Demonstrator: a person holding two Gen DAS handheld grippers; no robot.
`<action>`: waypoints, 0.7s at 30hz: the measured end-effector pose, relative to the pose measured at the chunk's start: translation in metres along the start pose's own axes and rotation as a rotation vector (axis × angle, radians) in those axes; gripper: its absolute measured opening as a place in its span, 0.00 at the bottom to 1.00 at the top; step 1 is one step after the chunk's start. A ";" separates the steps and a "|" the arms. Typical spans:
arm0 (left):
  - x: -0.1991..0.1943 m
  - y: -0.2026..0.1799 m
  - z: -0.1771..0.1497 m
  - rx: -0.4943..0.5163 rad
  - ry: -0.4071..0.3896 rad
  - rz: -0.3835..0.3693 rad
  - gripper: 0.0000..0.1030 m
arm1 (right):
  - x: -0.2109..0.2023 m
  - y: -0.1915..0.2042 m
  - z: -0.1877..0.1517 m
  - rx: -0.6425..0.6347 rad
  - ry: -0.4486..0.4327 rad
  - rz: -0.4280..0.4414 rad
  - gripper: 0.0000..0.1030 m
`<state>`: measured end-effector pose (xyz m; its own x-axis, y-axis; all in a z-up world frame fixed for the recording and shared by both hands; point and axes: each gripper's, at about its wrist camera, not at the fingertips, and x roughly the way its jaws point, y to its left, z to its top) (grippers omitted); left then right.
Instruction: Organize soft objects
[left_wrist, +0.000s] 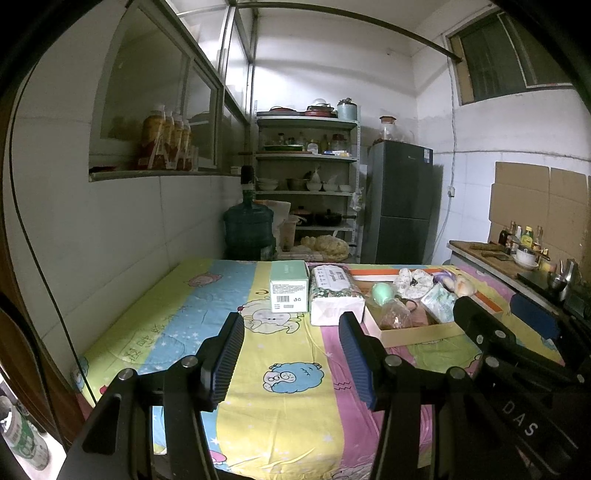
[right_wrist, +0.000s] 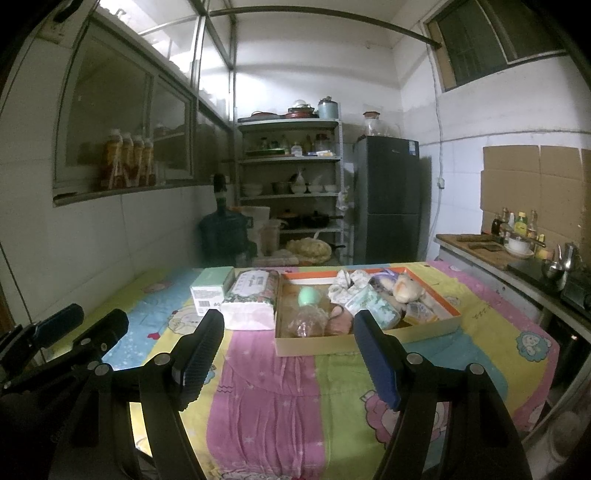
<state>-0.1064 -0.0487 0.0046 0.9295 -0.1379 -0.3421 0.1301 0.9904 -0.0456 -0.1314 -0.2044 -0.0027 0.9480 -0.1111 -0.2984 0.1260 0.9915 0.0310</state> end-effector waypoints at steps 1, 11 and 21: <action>0.000 0.000 0.000 0.000 0.000 -0.001 0.52 | 0.000 0.000 0.000 0.000 0.000 -0.001 0.72; 0.000 -0.002 0.000 0.001 0.000 0.000 0.51 | -0.001 0.001 0.000 0.000 0.000 0.000 0.72; 0.001 -0.002 0.000 0.002 -0.001 -0.001 0.52 | -0.001 0.001 -0.001 0.000 -0.001 -0.001 0.72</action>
<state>-0.1060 -0.0506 0.0046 0.9297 -0.1384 -0.3413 0.1312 0.9904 -0.0442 -0.1320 -0.2035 -0.0031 0.9482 -0.1123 -0.2972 0.1269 0.9914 0.0303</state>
